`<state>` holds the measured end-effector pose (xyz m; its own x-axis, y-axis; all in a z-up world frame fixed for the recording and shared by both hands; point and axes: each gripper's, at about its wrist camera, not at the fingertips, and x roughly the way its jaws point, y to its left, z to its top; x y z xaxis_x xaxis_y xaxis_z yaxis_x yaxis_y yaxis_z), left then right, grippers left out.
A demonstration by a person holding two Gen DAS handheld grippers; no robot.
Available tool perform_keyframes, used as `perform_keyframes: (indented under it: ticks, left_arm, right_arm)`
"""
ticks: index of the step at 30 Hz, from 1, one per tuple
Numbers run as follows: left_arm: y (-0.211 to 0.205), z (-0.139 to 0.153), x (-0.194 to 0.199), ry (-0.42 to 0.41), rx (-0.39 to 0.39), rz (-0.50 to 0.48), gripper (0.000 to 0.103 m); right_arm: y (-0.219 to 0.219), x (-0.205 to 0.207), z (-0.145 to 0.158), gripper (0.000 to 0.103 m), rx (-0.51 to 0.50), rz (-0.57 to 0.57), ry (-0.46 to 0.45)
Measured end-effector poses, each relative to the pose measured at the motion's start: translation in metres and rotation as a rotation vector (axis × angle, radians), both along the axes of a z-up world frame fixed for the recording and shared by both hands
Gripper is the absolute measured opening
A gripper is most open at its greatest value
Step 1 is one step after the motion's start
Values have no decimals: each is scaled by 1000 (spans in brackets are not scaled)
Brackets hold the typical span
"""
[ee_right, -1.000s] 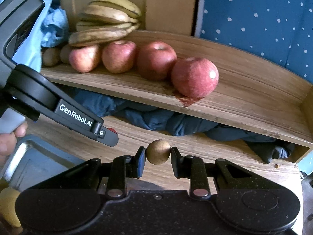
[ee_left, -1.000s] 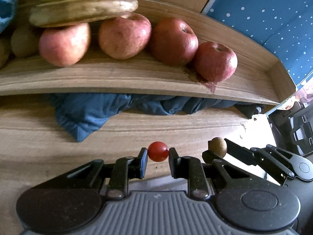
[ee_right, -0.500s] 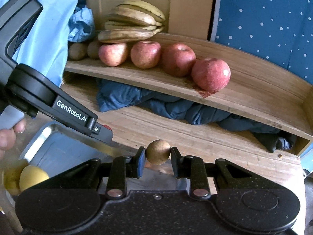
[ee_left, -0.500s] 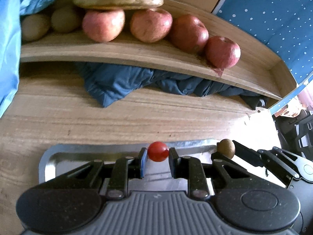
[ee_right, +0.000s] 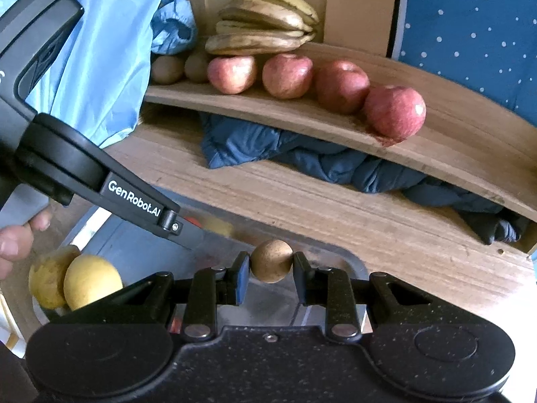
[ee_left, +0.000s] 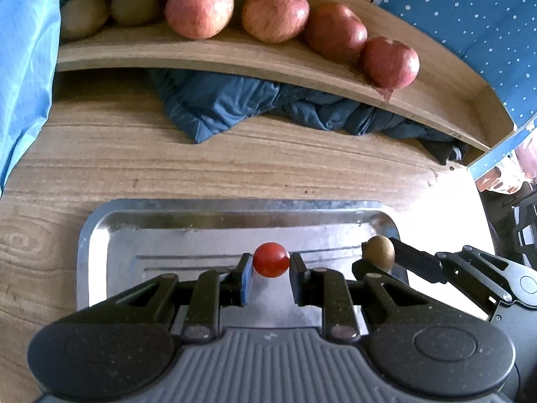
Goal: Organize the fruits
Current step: 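Carry the cherry tomato and small brown fruit over the tray and lower them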
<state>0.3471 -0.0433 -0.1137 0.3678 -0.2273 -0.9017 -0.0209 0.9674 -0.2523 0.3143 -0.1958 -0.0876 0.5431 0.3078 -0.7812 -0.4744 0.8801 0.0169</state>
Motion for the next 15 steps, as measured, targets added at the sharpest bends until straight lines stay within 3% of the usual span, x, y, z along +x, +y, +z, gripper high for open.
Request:
perform_keyframes:
  ticks: [15]
  left_arm:
    - [3,-6,-2,43,28,-22,25]
  right_arm:
    - [11,-7,-12,29,2,13,51]
